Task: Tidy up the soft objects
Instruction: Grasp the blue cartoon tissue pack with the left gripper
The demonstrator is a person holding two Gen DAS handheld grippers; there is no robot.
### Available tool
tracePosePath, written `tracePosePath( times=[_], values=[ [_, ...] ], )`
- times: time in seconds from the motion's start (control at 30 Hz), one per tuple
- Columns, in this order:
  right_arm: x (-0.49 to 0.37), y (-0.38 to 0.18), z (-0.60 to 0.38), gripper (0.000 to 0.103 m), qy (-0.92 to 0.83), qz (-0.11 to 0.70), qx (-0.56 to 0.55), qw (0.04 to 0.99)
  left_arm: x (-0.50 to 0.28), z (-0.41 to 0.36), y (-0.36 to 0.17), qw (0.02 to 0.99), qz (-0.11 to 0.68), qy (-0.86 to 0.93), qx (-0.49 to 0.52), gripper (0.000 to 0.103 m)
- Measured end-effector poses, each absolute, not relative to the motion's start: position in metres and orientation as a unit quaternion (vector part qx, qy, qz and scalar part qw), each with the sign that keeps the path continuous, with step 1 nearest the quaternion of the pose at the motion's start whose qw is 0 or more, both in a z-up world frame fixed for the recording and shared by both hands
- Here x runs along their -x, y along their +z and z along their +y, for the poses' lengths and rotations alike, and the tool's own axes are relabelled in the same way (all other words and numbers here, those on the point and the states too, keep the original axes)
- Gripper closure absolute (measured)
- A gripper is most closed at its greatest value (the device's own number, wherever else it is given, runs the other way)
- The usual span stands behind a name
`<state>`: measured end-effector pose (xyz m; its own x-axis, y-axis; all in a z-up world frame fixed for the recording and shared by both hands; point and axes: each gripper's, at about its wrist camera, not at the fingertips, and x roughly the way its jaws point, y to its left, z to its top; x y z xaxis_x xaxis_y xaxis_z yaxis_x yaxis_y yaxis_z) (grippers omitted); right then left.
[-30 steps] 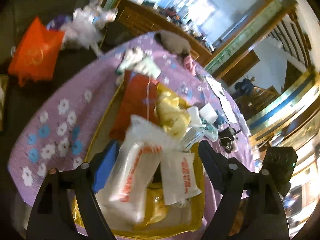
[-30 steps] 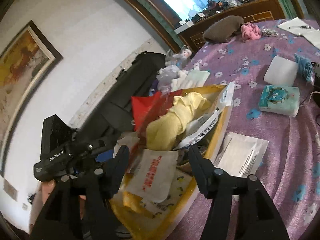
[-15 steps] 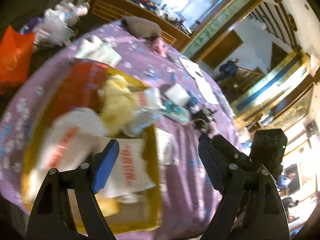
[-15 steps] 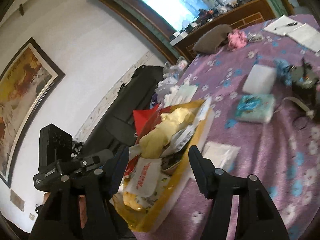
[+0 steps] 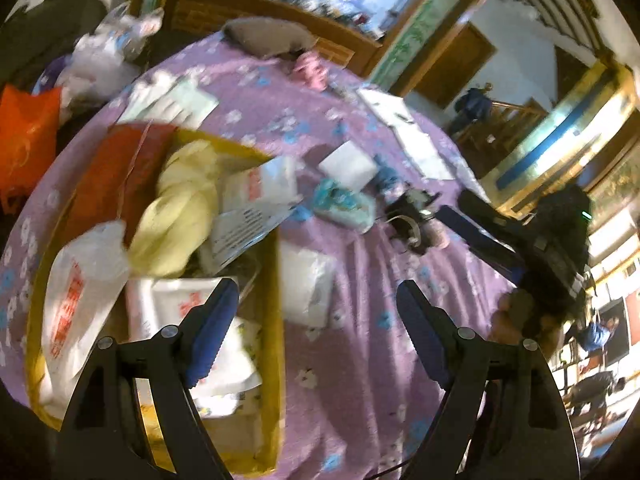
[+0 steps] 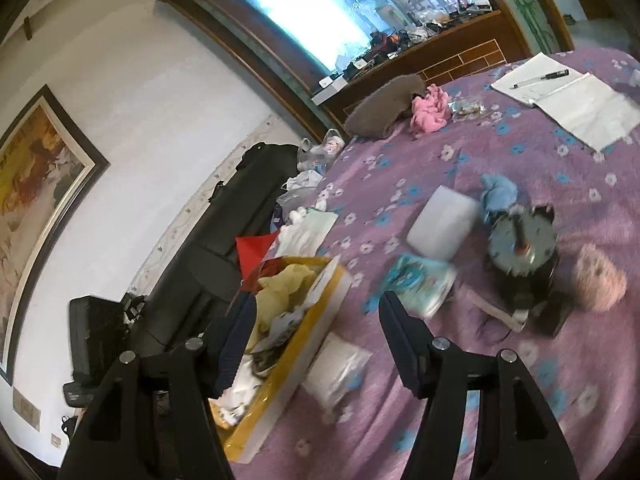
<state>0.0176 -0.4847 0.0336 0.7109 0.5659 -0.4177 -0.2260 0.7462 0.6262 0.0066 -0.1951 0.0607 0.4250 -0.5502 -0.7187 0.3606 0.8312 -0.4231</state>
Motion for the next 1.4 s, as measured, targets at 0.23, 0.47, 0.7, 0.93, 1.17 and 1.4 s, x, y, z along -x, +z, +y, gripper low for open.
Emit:
tracePosePath(
  times=[0.23, 0.47, 0.7, 0.93, 1.17, 1.4],
  values=[
    [-0.023, 0.009, -0.509, 0.04, 0.197, 0.297, -0.313, 0.88, -0.017, -0.237, 0.062, 0.818, 0.465, -0.321, 0.109, 0.021],
    [-0.019, 0.004, -0.523, 0.04, 0.173, 0.294, -0.337, 0.878, -0.049, -0.283, 0.05, 0.823, 0.471, -0.302, 0.093, 0.021],
    [-0.006, 0.007, -0.549, 0.039, 0.129, 0.269, -0.359, 0.884, -0.077, -0.311, 0.042, 0.824, 0.489, -0.279, 0.065, 0.021],
    [-0.006, 0.004, -0.556, 0.04, 0.125, 0.27, -0.371, 0.88, -0.114, -0.338, 0.017, 0.822, 0.512, -0.249, 0.032, 0.021],
    [-0.007, 0.002, -0.554, 0.04, 0.134, 0.275, -0.372, 0.876, -0.147, -0.34, -0.011, 0.798, 0.566, -0.195, 0.079, 0.021],
    [-0.007, 0.001, -0.553, 0.04, 0.136, 0.276, -0.371, 0.876, -0.156, -0.367, -0.025, 0.802, 0.575, -0.157, 0.021, 0.021]
  ],
)
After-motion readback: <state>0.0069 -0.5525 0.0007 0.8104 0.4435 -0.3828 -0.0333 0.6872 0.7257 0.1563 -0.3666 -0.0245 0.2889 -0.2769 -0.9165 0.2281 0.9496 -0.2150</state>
